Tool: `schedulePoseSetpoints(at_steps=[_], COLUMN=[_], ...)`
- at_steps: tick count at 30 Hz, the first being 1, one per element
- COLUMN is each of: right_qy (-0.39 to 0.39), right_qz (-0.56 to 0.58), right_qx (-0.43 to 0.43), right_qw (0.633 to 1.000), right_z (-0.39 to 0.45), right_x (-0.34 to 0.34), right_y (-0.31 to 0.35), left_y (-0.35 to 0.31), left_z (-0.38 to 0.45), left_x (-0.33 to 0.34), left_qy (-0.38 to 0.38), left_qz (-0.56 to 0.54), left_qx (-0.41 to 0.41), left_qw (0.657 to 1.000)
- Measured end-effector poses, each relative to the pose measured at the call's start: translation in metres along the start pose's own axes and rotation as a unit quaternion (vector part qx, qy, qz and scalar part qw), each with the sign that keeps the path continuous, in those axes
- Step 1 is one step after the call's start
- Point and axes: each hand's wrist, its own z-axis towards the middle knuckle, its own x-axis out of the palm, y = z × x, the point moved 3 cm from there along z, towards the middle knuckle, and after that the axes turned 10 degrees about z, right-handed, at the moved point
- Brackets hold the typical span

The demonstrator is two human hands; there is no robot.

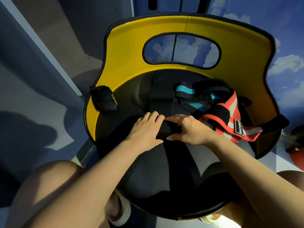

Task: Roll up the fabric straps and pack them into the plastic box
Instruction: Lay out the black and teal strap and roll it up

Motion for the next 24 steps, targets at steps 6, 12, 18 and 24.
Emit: schedulePoseSetpoints(at_steps=[6,12,18,24], right_qy=[0.078,0.013,-0.031,-0.035], right_qz=[0.095,0.023,-0.055,0.058], right_qx=[0.079,0.026,-0.031,0.021], right_qw=[0.989,0.999,0.998,0.997], right_z=[-0.004,-0.013,-0.016,-0.011], right_x=[-0.002,0.000,0.012,0.004], right_y=[0.002,0.005,0.003,-0.003], left_y=[0.007,0.013,0.013,0.005], left_z=[-0.003,0.002,0.006,-0.007], left_x=[-0.002,-0.004,-0.003,-0.001], left_qy=[0.080,0.145,0.148,-0.007], left_qz=[-0.080,-0.125,-0.102,0.024], left_qx=[0.025,0.023,0.026,0.057], left_qw=[0.993,0.981,0.983,0.998])
